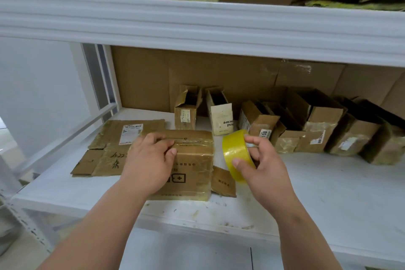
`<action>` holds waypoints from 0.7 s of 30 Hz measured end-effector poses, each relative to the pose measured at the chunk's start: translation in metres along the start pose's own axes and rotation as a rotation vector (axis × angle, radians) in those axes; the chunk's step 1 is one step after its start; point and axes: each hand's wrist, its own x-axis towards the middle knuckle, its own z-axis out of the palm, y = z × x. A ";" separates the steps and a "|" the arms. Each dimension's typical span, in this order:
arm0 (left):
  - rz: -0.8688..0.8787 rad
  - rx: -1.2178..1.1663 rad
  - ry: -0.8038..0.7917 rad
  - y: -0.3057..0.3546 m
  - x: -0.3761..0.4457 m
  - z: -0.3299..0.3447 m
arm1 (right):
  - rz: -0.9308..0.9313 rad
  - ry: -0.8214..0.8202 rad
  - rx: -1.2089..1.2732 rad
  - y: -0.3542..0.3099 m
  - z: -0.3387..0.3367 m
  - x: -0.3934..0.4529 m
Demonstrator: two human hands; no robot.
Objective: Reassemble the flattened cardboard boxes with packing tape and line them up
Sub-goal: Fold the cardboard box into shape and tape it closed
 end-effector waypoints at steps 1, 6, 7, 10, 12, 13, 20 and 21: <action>0.010 0.007 -0.008 -0.001 0.000 -0.001 | -0.031 -0.001 0.011 -0.009 0.003 -0.003; 0.006 -0.127 -0.099 -0.006 -0.003 -0.018 | -0.190 -0.015 -0.049 -0.043 0.027 -0.011; -0.005 -0.213 -0.116 -0.008 -0.004 -0.022 | -0.235 -0.014 -0.086 -0.048 0.033 -0.010; -0.027 -0.416 -0.181 -0.016 -0.006 -0.029 | -0.386 -0.034 -0.301 -0.059 0.054 -0.004; -0.030 -0.533 -0.194 -0.020 -0.007 -0.031 | -0.462 -0.052 -0.496 -0.063 0.069 0.001; -0.035 -0.607 -0.176 -0.020 -0.008 -0.032 | -0.496 -0.053 -0.567 -0.064 0.075 0.004; 0.001 -0.773 0.084 -0.018 -0.020 -0.032 | -0.595 -0.015 -0.663 -0.059 0.097 0.011; 0.008 -0.761 0.094 -0.019 -0.019 -0.032 | -0.602 -0.002 -0.660 -0.058 0.098 0.012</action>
